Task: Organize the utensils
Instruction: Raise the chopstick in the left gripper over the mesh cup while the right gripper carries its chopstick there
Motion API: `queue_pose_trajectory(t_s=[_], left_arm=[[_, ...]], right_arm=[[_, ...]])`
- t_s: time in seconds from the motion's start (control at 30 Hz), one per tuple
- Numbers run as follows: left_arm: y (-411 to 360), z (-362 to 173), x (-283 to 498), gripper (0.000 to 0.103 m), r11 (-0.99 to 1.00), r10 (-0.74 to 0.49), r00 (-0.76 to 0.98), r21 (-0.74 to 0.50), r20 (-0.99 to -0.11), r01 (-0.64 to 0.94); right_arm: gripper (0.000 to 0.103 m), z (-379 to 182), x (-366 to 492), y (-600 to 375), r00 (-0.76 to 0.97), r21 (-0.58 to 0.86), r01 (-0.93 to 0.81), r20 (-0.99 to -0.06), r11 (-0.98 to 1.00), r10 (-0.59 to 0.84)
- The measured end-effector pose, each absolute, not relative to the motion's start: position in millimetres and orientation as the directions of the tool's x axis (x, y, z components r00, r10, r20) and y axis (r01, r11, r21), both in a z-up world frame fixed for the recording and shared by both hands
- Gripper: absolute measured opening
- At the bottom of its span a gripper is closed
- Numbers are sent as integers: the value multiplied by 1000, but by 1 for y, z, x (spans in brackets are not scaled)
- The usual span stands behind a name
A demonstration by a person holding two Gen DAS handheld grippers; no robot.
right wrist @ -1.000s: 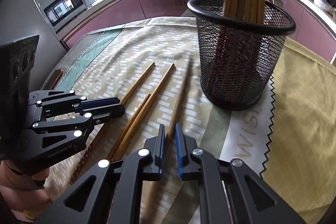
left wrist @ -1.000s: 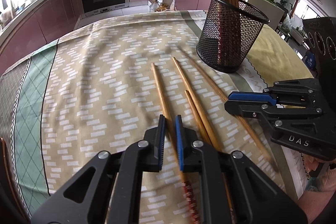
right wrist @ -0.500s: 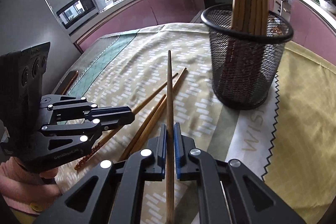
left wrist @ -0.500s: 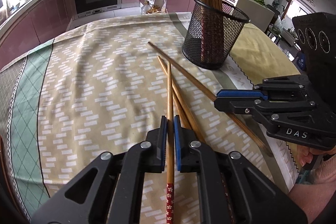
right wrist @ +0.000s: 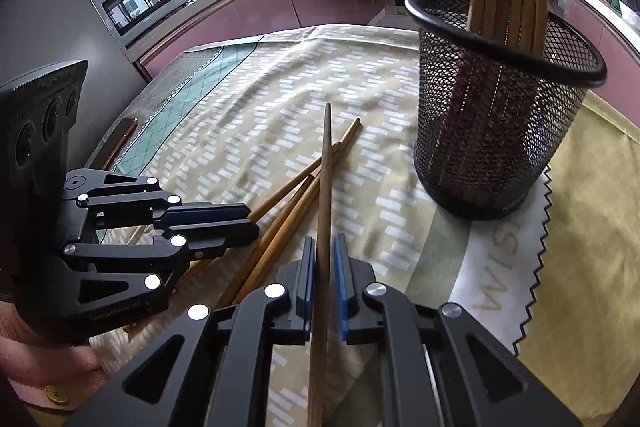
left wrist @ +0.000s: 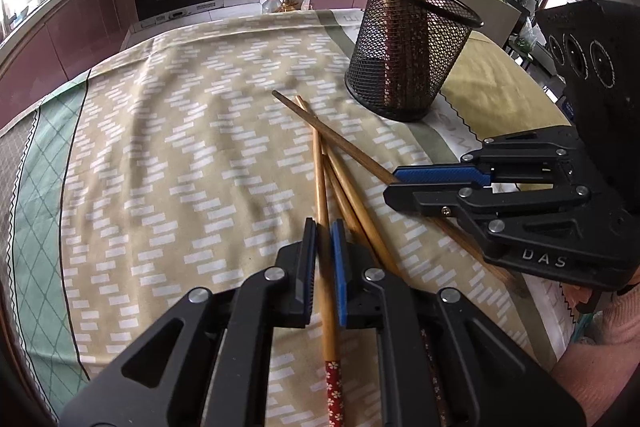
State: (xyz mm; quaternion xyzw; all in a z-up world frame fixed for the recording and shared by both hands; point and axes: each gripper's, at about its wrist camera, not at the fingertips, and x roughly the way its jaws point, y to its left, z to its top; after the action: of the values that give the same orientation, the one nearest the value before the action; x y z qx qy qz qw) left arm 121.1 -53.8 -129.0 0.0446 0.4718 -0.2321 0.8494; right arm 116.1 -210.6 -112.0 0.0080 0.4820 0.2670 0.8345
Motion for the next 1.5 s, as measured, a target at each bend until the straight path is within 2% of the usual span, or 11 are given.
queue_pose_trajectory(t_s=[0.3,0.73,1.5], left_arm=[[-54,-118,121,7,894,-364,481,-154,-797,421],[-50,-72,102,7,867,-447,534,-199,-718,458],[-48,-25,96,7,827,-543,582,-264,-606,496]], right_arm=[[6,-91,104,-225,450,279,-454,-748,846,488],[6,-52,85,-241,529,268,-488,-667,831,525],[6,-18,72,-263,636,249,-469,-571,847,520]])
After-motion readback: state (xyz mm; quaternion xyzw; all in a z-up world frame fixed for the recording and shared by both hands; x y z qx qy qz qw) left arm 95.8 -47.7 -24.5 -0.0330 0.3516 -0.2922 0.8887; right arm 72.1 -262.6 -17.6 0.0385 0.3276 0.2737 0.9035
